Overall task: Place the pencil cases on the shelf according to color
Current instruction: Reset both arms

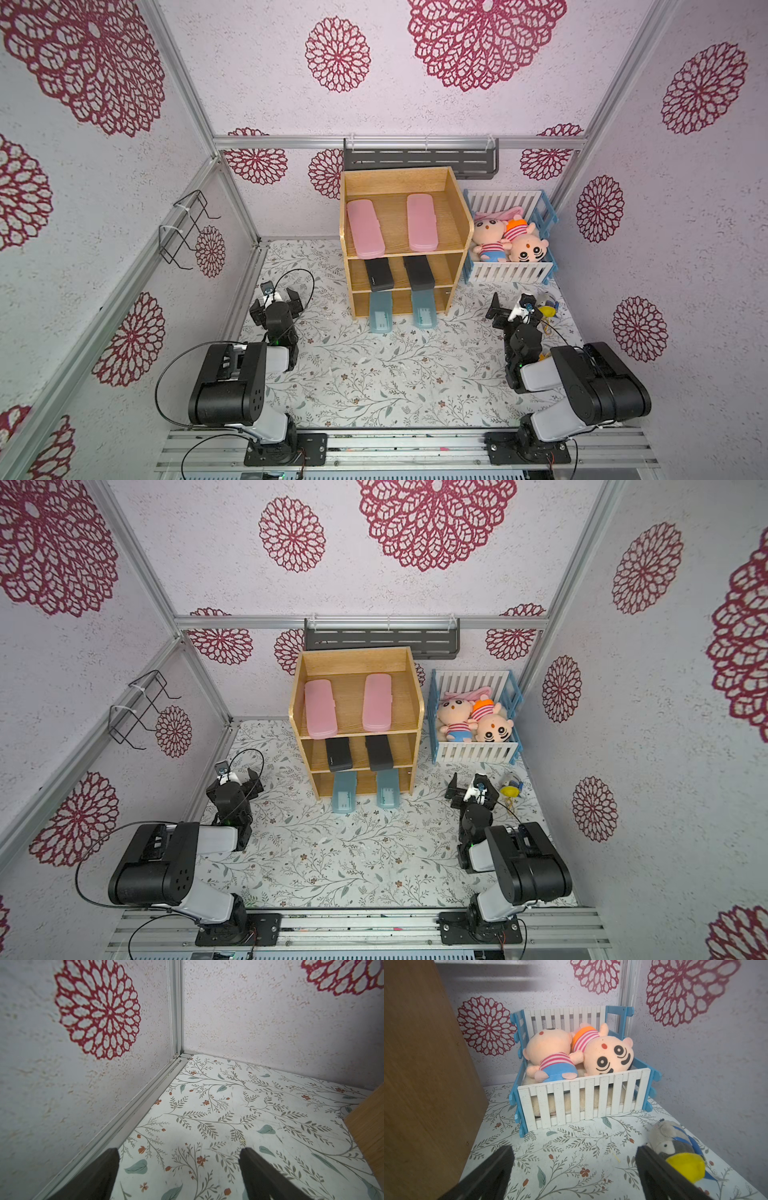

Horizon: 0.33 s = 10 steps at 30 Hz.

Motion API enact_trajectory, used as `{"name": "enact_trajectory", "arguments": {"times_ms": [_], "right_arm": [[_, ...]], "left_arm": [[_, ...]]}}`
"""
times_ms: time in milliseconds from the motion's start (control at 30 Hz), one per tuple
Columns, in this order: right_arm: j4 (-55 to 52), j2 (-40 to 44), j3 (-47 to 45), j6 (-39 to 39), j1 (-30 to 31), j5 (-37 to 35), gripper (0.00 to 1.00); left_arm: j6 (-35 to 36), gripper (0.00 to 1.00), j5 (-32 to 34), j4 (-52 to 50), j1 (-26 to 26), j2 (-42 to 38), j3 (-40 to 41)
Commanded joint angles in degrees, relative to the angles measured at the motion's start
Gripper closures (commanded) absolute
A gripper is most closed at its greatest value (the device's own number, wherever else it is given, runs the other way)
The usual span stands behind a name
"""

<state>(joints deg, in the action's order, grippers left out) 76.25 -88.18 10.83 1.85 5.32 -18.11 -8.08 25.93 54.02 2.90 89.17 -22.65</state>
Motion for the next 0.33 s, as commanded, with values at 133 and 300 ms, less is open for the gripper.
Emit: {"name": "enact_trajectory", "arguments": {"times_ms": [133, 300], "right_arm": [[2.4, 0.0, 0.4, -1.3, 0.4, 0.2, 0.01], [2.6, 0.1, 0.2, -1.3, 0.4, 0.1, 0.01]], "left_arm": [[-0.3, 0.03, -0.8, -0.7, 0.5, 0.1, -0.2], [-0.3, 0.03, -0.8, -0.7, 0.5, 0.2, -0.3]]}}
